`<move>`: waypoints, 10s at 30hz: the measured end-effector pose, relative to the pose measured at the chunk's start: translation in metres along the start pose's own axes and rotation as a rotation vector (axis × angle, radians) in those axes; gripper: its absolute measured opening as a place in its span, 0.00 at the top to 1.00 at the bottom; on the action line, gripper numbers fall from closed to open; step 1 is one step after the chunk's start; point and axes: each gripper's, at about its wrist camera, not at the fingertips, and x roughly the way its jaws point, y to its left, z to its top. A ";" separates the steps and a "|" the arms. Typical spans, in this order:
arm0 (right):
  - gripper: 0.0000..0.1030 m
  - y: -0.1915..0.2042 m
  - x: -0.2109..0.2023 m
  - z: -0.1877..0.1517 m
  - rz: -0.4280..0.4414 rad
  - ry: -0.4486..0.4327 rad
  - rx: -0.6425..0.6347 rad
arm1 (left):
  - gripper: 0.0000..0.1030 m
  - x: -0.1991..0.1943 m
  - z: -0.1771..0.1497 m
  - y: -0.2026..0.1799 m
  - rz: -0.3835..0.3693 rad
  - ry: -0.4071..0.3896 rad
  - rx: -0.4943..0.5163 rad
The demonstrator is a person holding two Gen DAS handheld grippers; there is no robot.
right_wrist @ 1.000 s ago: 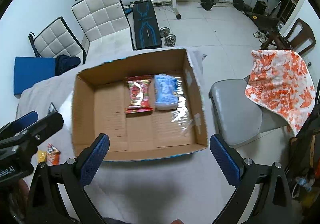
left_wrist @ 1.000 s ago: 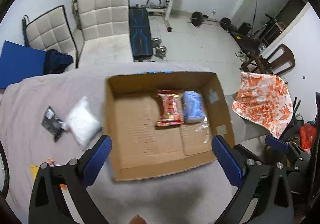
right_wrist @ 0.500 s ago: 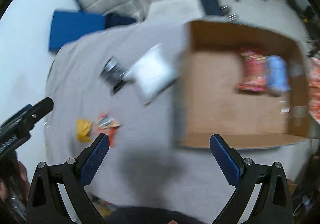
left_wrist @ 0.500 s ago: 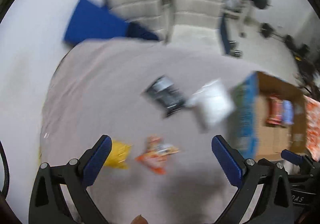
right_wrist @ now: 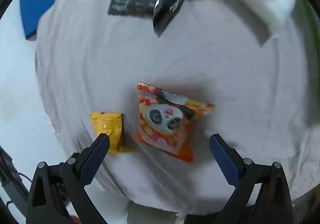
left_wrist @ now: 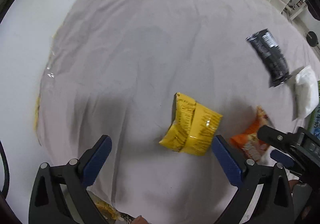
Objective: Organize snacks
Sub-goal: 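Grasp the yellow chip bag with left tool while right tool grasps panda bag, then carry the yellow bag with left tool while right tool carries panda bag into box, then open both tools to release the bags in the box and withdraw, then grasp the black packet with left tool while right tool grasps white plastic bag, then carry the black packet with left tool while right tool carries white bag to box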
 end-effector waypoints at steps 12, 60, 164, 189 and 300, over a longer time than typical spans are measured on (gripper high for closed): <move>0.43 0.022 0.022 0.005 -0.291 0.078 -0.313 | 0.01 0.063 0.000 -0.026 -0.057 0.117 0.141; 0.50 -0.015 -0.098 -0.017 -0.223 -0.089 -0.445 | 0.48 -0.087 -0.006 -0.124 -0.348 -0.068 0.270; 0.00 -0.332 -0.374 -0.049 -0.390 -0.538 -0.115 | 0.01 -0.211 -0.105 -0.410 -0.404 -0.261 0.573; 0.00 -0.170 -0.332 -0.033 -0.190 -0.491 -0.168 | 0.01 -0.228 -0.032 -0.247 -0.307 -0.372 0.416; 0.32 0.023 -0.174 -0.013 -0.228 -0.290 -0.352 | 0.50 -0.114 0.001 -0.102 -0.265 -0.219 0.308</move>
